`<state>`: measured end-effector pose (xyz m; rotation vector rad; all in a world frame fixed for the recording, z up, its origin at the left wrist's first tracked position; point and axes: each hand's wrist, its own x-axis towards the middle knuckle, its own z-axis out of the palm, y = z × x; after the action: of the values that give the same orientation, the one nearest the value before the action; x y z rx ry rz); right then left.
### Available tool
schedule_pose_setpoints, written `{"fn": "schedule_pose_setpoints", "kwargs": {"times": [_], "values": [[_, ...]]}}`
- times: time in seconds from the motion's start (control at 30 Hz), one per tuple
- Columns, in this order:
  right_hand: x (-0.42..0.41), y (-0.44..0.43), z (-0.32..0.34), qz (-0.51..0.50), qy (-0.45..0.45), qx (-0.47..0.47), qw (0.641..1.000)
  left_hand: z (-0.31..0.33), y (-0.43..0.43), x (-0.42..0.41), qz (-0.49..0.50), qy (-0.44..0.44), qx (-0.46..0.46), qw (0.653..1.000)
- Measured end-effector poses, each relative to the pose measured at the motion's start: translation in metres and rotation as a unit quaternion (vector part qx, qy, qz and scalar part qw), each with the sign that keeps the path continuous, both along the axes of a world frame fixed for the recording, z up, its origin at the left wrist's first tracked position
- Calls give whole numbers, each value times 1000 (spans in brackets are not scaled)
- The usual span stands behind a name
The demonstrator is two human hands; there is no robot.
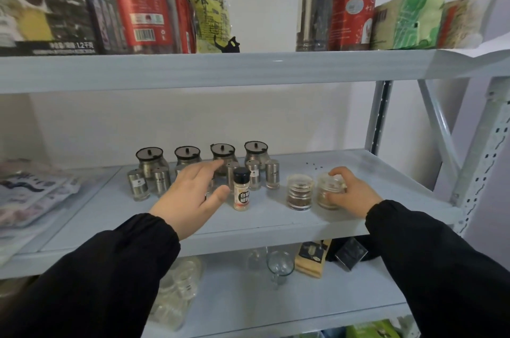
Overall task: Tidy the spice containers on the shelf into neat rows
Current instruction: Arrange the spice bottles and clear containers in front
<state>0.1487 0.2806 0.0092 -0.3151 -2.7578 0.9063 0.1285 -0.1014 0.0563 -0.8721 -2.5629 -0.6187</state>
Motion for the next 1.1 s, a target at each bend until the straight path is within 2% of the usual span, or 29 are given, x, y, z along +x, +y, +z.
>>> {"fn": "schedule_pose_setpoints", "kwargs": {"times": [0.3,0.43,0.53,0.73,0.93,1.1], "values": [[-1,1,4,-14,-2,5,1000,2,-10,-7,12,3,8,1000],[2,-11,43,-8,146,17,989,13,-22,-25,27,1,21,999],[-7,-42,77,65,190,49,978,21,-34,-47,51,-9,43,998],[-38,-111,87,228,143,123,955,19,-37,-72,89,-31,75,993],[-74,-131,63,295,86,141,941,3,-32,-77,116,-50,50,991],[-92,-138,55,330,73,170,926,-12,-30,-76,127,-50,49,989]]}}
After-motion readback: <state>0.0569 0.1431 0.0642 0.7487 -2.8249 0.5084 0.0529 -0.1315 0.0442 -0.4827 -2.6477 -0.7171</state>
